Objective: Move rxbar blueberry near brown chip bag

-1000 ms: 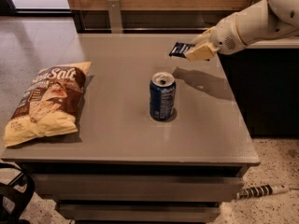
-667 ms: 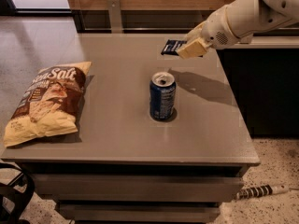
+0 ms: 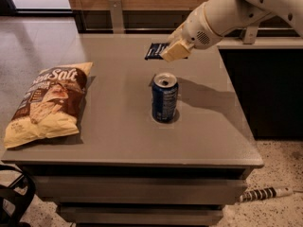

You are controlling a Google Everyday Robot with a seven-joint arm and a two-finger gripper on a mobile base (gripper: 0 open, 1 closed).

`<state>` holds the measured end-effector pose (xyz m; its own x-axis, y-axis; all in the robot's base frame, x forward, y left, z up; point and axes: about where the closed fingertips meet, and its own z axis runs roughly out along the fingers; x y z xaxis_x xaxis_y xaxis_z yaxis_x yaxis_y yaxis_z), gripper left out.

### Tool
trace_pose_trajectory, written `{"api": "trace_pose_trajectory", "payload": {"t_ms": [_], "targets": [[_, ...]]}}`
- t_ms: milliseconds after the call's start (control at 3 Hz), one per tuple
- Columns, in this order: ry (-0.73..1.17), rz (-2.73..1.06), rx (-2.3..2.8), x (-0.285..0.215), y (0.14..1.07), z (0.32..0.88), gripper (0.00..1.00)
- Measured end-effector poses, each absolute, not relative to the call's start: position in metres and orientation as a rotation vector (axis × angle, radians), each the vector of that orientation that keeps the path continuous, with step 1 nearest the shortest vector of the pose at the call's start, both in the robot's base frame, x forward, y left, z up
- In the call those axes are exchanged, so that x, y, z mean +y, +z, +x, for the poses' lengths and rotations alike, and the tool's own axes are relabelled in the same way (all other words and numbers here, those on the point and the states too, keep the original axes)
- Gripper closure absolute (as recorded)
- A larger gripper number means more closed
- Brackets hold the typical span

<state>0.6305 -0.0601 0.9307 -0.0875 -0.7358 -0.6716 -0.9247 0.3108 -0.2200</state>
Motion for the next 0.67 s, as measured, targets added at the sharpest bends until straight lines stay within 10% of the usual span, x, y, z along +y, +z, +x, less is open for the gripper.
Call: {"api": "trace_pose_trajectory", "payload": {"t_ms": [667], "targets": [[0.400, -1.620, 1.805, 0.003, 0.916, 0.603, 1.00]]}}
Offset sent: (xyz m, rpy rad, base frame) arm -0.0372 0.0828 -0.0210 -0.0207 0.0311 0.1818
